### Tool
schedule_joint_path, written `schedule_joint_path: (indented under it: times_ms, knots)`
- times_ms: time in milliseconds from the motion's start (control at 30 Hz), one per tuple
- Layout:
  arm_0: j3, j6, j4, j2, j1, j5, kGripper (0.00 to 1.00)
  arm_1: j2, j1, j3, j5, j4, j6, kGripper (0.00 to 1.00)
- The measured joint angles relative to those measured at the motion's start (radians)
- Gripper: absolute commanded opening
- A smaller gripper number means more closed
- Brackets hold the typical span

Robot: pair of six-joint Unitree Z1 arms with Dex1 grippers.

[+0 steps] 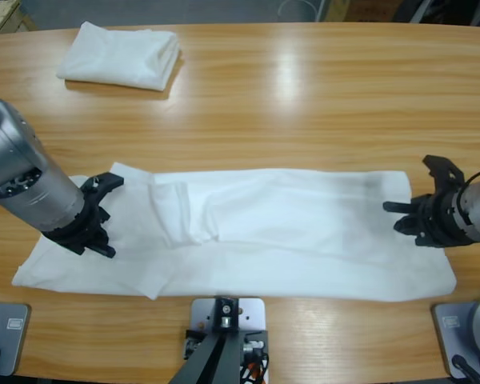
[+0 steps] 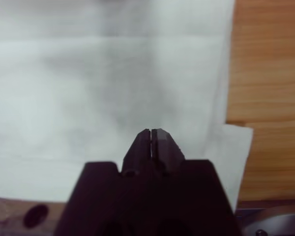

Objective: Fold clothes

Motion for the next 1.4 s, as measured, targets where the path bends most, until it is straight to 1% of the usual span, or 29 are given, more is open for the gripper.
schedule_joint_path:
  times_ms: [200,267,467,533,667,767,967,1067,1167,1267,1333,1400]
  knots:
    - [-0.009,-0.003,0.007,0.01,0.0,0.0,0.0,0.066,0.013,0.0,0.019,0.001,0.039,0.0]
    - [-0.01,-0.003,0.008,0.011,0.0,0.0,0.0,0.109,0.013,-0.002,0.012,0.008,0.059,0.0]
    - [-0.009,-0.019,0.019,0.011,0.0,-0.001,0.0,0.156,0.019,-0.049,-0.013,0.029,0.073,0.0]
    - [-0.009,-0.02,0.02,0.011,0.0,-0.002,0.0,0.165,0.022,-0.064,-0.028,0.054,0.075,0.0]
    - [-0.008,-0.021,0.02,0.011,0.0,-0.004,0.0,0.199,0.019,-0.109,-0.094,0.167,0.075,0.0]
    - [-0.007,-0.021,0.02,0.011,0.0,-0.004,0.0,0.21,0.001,-0.118,-0.119,0.199,0.072,0.0]
    - [-0.005,-0.021,0.02,0.011,0.0,-0.006,0.0,0.218,-0.048,-0.146,-0.157,0.207,0.001,0.0]
    - [-0.005,-0.021,0.02,0.011,0.0,-0.009,0.0,0.22,-0.102,-0.157,-0.18,0.204,-0.064,0.0]
    - [-0.003,-0.021,0.02,0.011,0.0,-0.014,0.0,0.22,-0.184,-0.187,-0.204,0.202,-0.141,0.0]
    - [-0.002,-0.021,0.02,0.011,0.0,-0.014,0.0,0.186,-0.215,-0.258,-0.196,0.256,-0.183,0.0]
    - [-0.002,-0.021,0.02,0.011,0.0,-0.014,0.0,0.115,-0.177,-0.321,-0.152,0.306,-0.181,0.0]
    - [-0.002,-0.021,0.02,0.011,0.0,-0.014,0.0,0.045,-0.105,-0.349,-0.102,0.327,-0.146,0.0]
